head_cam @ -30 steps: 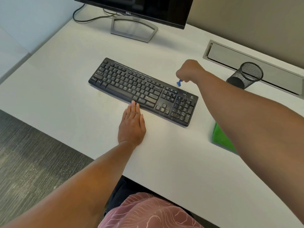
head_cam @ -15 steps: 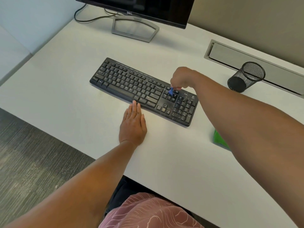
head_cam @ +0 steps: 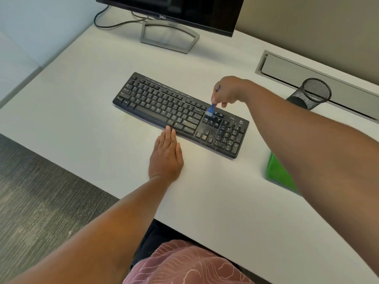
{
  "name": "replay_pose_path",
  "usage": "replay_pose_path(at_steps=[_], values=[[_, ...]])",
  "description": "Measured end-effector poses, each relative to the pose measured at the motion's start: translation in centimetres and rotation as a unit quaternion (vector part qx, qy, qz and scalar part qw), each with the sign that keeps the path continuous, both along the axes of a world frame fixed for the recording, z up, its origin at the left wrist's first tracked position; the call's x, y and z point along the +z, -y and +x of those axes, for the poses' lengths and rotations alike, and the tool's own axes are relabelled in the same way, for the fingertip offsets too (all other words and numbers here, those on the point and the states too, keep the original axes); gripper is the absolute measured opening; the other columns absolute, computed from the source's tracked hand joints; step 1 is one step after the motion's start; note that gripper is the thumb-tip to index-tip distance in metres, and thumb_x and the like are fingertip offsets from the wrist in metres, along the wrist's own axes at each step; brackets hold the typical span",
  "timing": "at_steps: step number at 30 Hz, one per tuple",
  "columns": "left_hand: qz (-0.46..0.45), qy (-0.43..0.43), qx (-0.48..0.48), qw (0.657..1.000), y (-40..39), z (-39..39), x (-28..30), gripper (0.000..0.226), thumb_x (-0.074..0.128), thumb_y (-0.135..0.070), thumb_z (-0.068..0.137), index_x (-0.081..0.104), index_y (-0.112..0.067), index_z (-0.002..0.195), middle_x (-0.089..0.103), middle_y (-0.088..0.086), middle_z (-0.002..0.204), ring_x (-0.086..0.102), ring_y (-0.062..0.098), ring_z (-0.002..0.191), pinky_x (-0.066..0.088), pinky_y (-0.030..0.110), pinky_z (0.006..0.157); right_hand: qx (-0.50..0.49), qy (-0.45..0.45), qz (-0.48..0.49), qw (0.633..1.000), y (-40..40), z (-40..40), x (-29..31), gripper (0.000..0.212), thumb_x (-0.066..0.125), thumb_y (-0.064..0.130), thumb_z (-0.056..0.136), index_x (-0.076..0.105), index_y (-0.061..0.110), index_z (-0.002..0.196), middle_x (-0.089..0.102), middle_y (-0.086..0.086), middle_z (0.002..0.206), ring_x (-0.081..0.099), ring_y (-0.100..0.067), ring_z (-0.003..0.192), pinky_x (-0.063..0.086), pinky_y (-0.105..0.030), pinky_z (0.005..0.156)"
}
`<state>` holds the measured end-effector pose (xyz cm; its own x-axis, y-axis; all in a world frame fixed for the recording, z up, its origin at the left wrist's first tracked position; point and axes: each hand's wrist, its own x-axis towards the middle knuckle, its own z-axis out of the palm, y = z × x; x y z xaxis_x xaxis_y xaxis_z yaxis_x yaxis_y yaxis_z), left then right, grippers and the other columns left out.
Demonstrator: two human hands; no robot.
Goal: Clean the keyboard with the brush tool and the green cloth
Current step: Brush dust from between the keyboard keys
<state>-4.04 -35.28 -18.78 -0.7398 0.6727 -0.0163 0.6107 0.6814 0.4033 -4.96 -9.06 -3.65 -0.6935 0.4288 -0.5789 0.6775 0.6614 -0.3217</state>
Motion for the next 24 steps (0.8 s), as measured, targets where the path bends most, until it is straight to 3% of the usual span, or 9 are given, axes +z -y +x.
replay_pose_path(at_steps=[4,8,10,13,15,18,22,24], values=[[-0.001,0.0,0.001,1.0,0.0,0.1,0.1,0.055,0.02,-0.03,0.109,0.013,-0.012,0.161,0.008,0.005,0.169,0.004,0.017,0.156,-0.003,0.027,0.124,-0.069,-0.057,0.048,0.995,0.9,0.1,-1.0,0.024,0.053,0.008,0.081,0.068,0.002,0.099,0.07,-0.014,0.101,0.061,-0.025,0.077,0.049,-0.03,0.067],[0.0,0.002,-0.001,1.0,-0.1,0.0,0.1,0.055,0.019,-0.03,0.109,0.014,-0.012,0.161,0.009,0.006,0.169,0.004,0.017,0.156,-0.002,0.027,0.125,-0.102,-0.078,0.074,0.989,2.3,1.1,-2.1,0.003,0.052,0.008,0.076,0.055,0.008,0.076,0.055,-0.005,0.078,0.054,-0.024,0.07,0.039,-0.023,0.057],[-0.002,0.0,-0.005,1.0,-0.1,-0.1,-0.1,0.056,0.016,-0.031,0.108,0.015,-0.011,0.16,0.009,0.006,0.168,0.005,0.017,0.156,0.0,0.029,0.126,-0.116,-0.075,0.075,0.988,2.6,1.3,-2.3,0.006,0.053,0.008,0.076,0.054,0.007,0.071,0.052,-0.002,0.071,0.051,-0.021,0.063,0.035,-0.022,0.051],[-0.003,-0.005,-0.007,1.0,-0.1,-0.1,-0.2,0.057,0.016,-0.031,0.107,0.015,-0.01,0.16,0.01,0.007,0.168,0.006,0.018,0.156,0.001,0.03,0.126,-0.159,-0.062,0.027,0.985,3.1,1.5,-2.2,0.014,0.048,0.005,0.076,0.062,0.005,0.071,0.059,-0.005,0.069,0.051,-0.018,0.055,0.038,-0.021,0.05],[-0.004,-0.005,-0.006,1.0,0.0,0.0,-0.1,0.055,0.019,-0.029,0.109,0.014,-0.01,0.16,0.01,0.007,0.168,0.005,0.018,0.156,0.0,0.029,0.126,-0.181,-0.044,-0.031,0.982,3.6,1.5,-2.2,0.016,0.044,0.003,0.084,0.054,0.004,0.071,0.059,-0.008,0.065,0.053,-0.02,0.055,0.04,-0.024,0.052],[-0.005,-0.004,-0.005,1.0,-0.1,0.0,0.0,0.055,0.02,-0.029,0.109,0.013,-0.01,0.16,0.007,0.007,0.168,0.004,0.018,0.156,-0.003,0.028,0.125,-0.203,-0.024,-0.095,0.974,4.1,1.2,-2.0,0.012,0.043,0.002,0.091,0.054,0.0,0.086,0.062,-0.015,0.077,0.058,-0.021,0.06,0.045,-0.025,0.056],[-0.004,0.005,-0.008,1.0,-0.1,0.0,0.2,0.055,0.018,-0.028,0.109,0.014,-0.009,0.16,0.006,0.007,0.168,0.004,0.019,0.156,-0.003,0.028,0.125,-0.24,-0.077,-0.024,0.968,3.6,1.2,-1.1,0.02,0.044,0.0,0.084,0.045,0.008,0.065,0.051,-0.004,0.056,0.045,-0.012,0.041,0.029,-0.015,0.036],[-0.001,0.007,-0.012,1.0,0.0,0.0,0.1,0.056,0.017,-0.029,0.108,0.015,-0.008,0.16,0.007,0.008,0.168,0.005,0.02,0.156,-0.003,0.029,0.125,-0.24,-0.072,-0.009,0.968,4.1,1.3,-1.1,0.021,0.043,0.001,0.081,0.046,0.009,0.063,0.054,-0.003,0.055,0.044,-0.01,0.04,0.028,-0.016,0.037]])
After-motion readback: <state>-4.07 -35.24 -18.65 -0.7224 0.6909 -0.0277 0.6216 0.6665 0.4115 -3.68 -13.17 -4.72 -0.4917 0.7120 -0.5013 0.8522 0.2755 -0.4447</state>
